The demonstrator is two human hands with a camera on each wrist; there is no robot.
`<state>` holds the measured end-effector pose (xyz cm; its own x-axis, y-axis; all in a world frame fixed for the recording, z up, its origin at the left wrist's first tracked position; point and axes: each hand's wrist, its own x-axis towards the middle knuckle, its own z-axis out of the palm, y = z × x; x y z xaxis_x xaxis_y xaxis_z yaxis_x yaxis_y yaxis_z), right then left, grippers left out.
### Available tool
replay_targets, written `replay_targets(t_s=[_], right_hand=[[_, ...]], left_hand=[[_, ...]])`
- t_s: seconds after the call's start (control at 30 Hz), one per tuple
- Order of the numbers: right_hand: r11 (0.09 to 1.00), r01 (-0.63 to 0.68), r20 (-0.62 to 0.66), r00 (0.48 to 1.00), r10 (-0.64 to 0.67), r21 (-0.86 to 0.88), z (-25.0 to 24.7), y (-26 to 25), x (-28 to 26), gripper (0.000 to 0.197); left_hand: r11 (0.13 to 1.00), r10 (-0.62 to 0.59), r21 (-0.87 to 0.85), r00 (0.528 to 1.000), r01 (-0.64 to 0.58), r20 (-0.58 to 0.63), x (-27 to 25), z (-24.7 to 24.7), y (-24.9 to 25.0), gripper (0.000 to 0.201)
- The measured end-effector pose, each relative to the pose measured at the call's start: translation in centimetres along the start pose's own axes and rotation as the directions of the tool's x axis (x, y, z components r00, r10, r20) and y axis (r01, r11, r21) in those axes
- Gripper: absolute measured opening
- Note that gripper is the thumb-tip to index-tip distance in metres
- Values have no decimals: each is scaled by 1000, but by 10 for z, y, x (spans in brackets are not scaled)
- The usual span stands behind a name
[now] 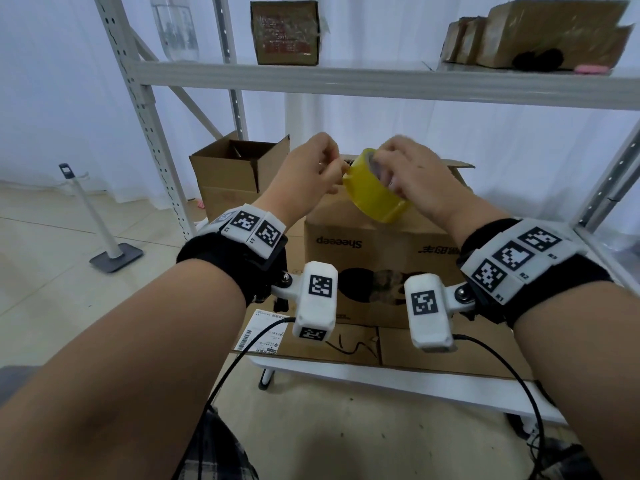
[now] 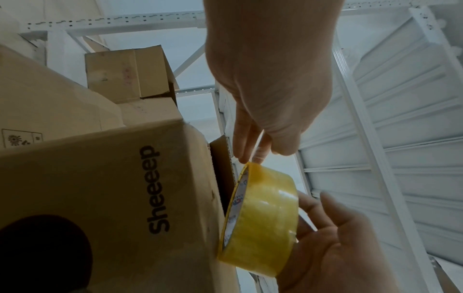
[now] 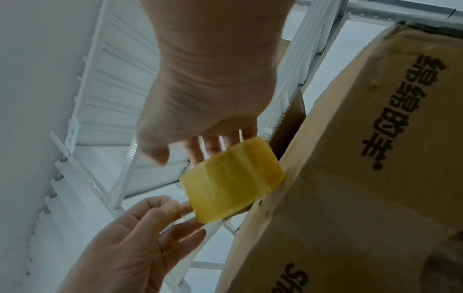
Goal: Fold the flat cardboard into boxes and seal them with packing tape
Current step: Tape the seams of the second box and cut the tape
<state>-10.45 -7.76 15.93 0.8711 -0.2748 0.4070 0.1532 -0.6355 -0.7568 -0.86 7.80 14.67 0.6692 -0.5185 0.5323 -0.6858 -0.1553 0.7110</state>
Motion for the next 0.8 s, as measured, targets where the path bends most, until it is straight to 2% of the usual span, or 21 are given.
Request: replay_targets(t_s=[0.03,0.1,0.13,0.23,0.37,0.43,0.5,0.57,0.6,0.67,0.73,0.8], right_hand=[[999,-10,-73,997,14,44,-2,1,2,10],[998,-35,-161,987,27,-44,-7,6,8,28],[995,-75,-150,987,65,-61,-9,10,10,37],[964,-227,38,974,224,137,-14,18,12,43],[902,-312,141,949,281,299,-11,22,13,24],[846,-332,198,942,272,417,-12,21,18,26],[818,-304,244,947,207,488,-16,13,22,26],[801,-275,260,953,155,531,-24,2,29,21],[785,-292,268,949,166,547,-27,-5,34,25],[848,-328,237,940,247,417,-31,-13,50,54],[948,-302,194,941,278,103,-34,-21,63,58],[968,-229,231,941,248,-106,-37,-27,71,52]], left_hand=[[1000,13,-12,1000,-13,3,0,0,2,10],[998,29,-52,1000,-29,5,0,-1,4,7],[996,26,-88,1000,-26,8,0,-2,4,8],[976,23,-216,999,-15,35,1,-3,5,14],[958,36,-287,994,-6,101,8,-5,11,12],[983,59,-179,992,-38,110,18,-9,12,11],[996,94,-8,992,-94,78,27,-15,11,11],[982,147,117,988,-152,49,35,-23,6,9],[970,165,172,985,-173,58,38,-26,4,9],[954,165,237,982,-183,92,44,-30,2,9],[954,142,253,985,-163,98,49,-33,2,7],[963,92,242,989,-116,112,53,-36,5,7]])
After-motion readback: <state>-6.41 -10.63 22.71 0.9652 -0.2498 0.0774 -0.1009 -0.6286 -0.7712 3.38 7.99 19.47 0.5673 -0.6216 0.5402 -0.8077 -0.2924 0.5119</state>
